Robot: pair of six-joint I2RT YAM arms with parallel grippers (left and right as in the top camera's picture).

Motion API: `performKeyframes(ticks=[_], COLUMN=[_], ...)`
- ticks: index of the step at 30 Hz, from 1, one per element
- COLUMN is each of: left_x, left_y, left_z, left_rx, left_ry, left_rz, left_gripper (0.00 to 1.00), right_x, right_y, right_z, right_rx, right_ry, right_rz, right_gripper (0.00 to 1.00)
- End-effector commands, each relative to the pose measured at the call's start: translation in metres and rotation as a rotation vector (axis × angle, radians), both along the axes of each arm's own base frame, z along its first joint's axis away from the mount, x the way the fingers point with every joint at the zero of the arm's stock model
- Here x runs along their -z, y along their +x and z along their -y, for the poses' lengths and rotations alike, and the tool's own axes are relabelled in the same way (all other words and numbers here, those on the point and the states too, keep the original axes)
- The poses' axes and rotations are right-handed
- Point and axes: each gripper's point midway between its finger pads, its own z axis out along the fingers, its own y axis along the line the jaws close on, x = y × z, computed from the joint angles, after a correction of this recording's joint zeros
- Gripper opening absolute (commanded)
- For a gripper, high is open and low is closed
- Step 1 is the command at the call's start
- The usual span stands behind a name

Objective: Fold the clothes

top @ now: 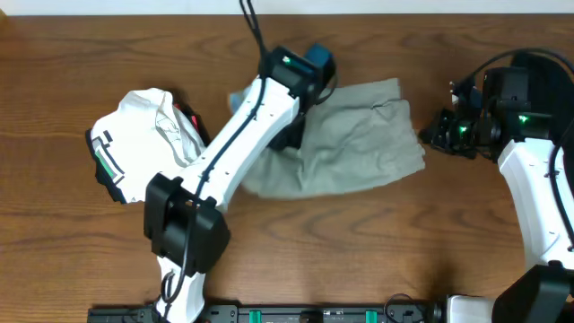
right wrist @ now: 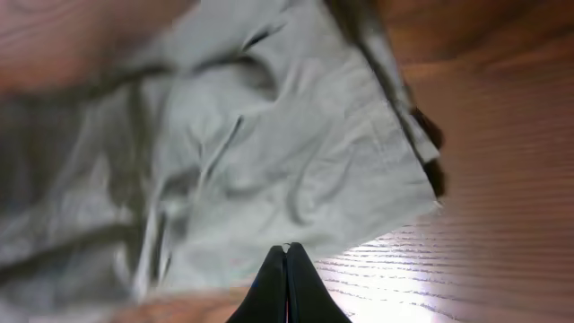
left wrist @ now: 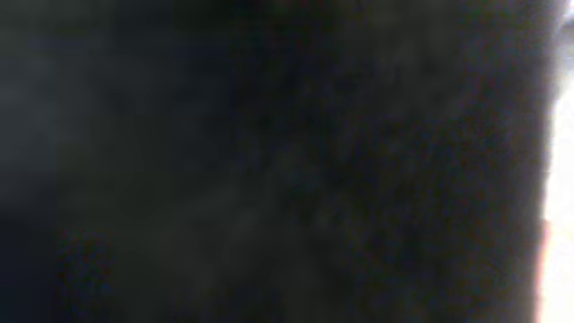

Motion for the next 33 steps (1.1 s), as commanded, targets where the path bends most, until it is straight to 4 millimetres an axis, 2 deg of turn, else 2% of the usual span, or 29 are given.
performKeyframes(ticks=[1, 5, 9, 12, 16, 20, 24, 29, 33], left_x=[-0.038, -0.058, -0.065, -0.066, -0.063, -0.061, -0.068, -0.062, -0.038], left_y=[-0.01, -0.014, -0.006, 0.01, 0.039, 0.067, 0.093, 0.102, 0.107], left_z=[-0.022, -0.038, -0.063, -0.086, -0.092, -0.064, -0.036, -0.008, 0.02], left_rx=[0.03, 0.011, -0.049, -0.122, -0.213, -0.273, -0.289, -0.237, -0.129], left_ry=[0.044, 0.05, 0.077, 0.108, 0.011, -0.2, -0.318, -0.346, -0.33], left_rz=[0.053, 0.099, 0.126, 0.174, 0.264, 0.341, 0.446, 0.466, 0.425], left_gripper=[0.06, 0.06, 0.07, 0.08, 0.08, 0.08, 0.09, 0.1, 0.1], right_x=[-0.006, -0.006, -0.005, -0.005, -0.005, -0.004, -0.004, -0.004, -0.004], right_y=[0.0, 0.0, -0.001, -0.002, -0.002, -0.003, -0.003, -0.003, -0.003], right_z=[-0.003, -0.004, -0.004, -0.004, -0.004, -0.004, -0.004, -0.004, -0.004], right_rx=[-0.027, -0.027, -0.027, -0.027, -0.027, -0.027, -0.027, -0.027, -0.027], right_ry=[-0.006, -0.006, -0.005, -0.005, -0.004, -0.004, -0.004, -0.004, -0.004], right_rz=[0.021, 0.021, 0.015, 0.013, 0.011, 0.008, 0.006, 0.006, 0.007], right_gripper=[0.01, 0.02, 0.01, 0.02, 0.02, 0.01, 0.01, 0.01, 0.01])
